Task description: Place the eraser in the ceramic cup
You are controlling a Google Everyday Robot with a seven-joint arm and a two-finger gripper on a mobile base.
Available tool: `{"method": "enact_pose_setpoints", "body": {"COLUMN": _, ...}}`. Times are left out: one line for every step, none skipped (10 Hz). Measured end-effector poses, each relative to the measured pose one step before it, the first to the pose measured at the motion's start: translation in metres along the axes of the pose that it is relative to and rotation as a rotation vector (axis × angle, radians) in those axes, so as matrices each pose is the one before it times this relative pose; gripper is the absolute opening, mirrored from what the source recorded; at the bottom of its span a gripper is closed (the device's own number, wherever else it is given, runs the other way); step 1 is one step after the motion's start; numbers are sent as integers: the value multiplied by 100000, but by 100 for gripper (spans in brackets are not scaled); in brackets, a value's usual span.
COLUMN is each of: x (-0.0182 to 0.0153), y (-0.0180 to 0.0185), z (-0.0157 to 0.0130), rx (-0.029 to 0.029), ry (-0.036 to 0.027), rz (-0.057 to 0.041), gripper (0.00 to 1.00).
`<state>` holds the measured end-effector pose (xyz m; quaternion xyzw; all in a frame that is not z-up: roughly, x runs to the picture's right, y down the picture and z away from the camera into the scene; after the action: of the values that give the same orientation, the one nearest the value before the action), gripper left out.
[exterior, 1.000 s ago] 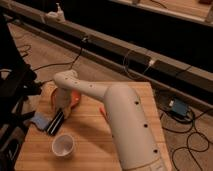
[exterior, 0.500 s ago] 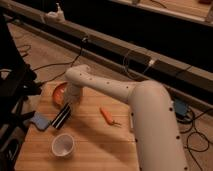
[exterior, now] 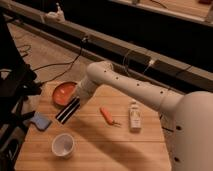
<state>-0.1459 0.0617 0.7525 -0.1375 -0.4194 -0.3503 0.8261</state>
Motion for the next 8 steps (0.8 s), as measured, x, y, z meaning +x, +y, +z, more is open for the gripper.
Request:
{"method": "enact_pose_setpoints", "body": {"x": -570, "y": -206, "z": -583, "rx": 1647, "ry": -215, "rz": -1425, "gripper": 0}}
{"method": "enact_pose_setpoints", "body": {"x": -25, "y": -13, "z": 26, "rx": -21, "ry": -41, "rz": -50, "gripper": 0}}
{"method": "enact_pose_setpoints", "body": {"x": -144, "y": -141, "z": 113, "rx": -51, "ry": -239, "rz": -258, "gripper": 0}}
{"method": "enact_pose_setpoints", "body": {"x": 24, "y": 28, "z": -13, "rx": -22, "ry": 42, "rz": 35, "gripper": 0}}
{"method": "enact_pose_setpoints", "body": {"x": 14, "y": 44, "z": 0, "rx": -43, "ry": 30, "rz": 22, "gripper": 0}}
{"method": "enact_pose_setpoints", "body": {"x": -50, "y": -7, "z": 3, "rx": -27, "ry": 22, "rz": -124, "gripper": 0}}
{"method": "enact_pose_setpoints", "body": {"x": -352, "y": 90, "z": -227, "rx": 53, "ry": 581, "rz": -431, "gripper": 0}}
{"method": "enact_pose_setpoints", "body": {"x": -710, "y": 248, "z": -414, "rx": -193, "ry": 1172, "rz": -150, "gripper": 0}}
